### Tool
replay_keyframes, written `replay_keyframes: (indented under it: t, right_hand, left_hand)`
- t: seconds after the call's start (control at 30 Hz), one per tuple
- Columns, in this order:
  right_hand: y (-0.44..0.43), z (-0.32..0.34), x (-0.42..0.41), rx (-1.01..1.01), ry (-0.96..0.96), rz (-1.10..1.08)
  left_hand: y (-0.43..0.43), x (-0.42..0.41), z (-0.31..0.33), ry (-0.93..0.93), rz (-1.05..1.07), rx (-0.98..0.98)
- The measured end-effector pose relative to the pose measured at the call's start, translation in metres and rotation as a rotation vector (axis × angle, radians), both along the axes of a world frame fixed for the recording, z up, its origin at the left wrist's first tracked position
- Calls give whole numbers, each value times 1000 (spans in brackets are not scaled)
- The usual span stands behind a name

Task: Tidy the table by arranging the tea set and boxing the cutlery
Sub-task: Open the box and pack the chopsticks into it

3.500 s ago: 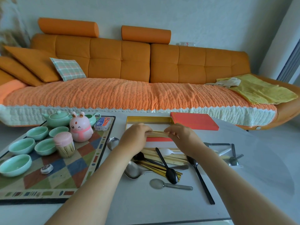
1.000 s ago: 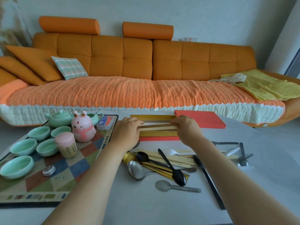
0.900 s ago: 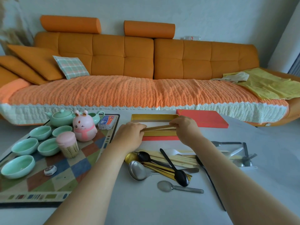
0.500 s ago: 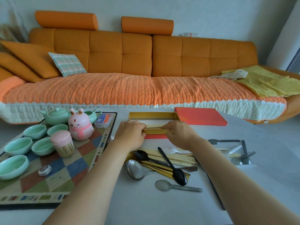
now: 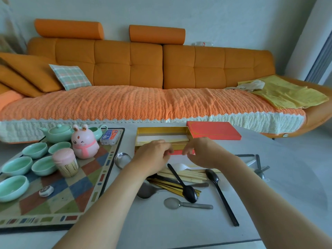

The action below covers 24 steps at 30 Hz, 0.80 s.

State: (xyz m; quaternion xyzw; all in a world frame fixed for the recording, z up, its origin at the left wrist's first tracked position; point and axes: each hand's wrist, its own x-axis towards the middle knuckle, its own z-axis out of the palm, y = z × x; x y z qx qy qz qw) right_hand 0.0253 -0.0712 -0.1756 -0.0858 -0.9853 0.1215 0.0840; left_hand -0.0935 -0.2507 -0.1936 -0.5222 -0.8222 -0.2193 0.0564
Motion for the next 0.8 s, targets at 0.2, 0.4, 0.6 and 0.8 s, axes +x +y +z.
replay_keyframes:
  t: [0.2,0.4,0.6,0.8]
  right_hand:
    - [10,-8,14,-43,-169,-87]
    - [-1,-22,5,-29,-58,-146]
    - [-9,-21,-5,-67,61,-87]
    - [-6,-14,-9,-98,187,-63]
  left_hand:
    - [14,24,-7,-203,-45,-87]
    - [20,25,-13,-142,-3,-84]
    - [18,15,-14,-108,37,6]
    - [8,-12,-3,-102,135,224]
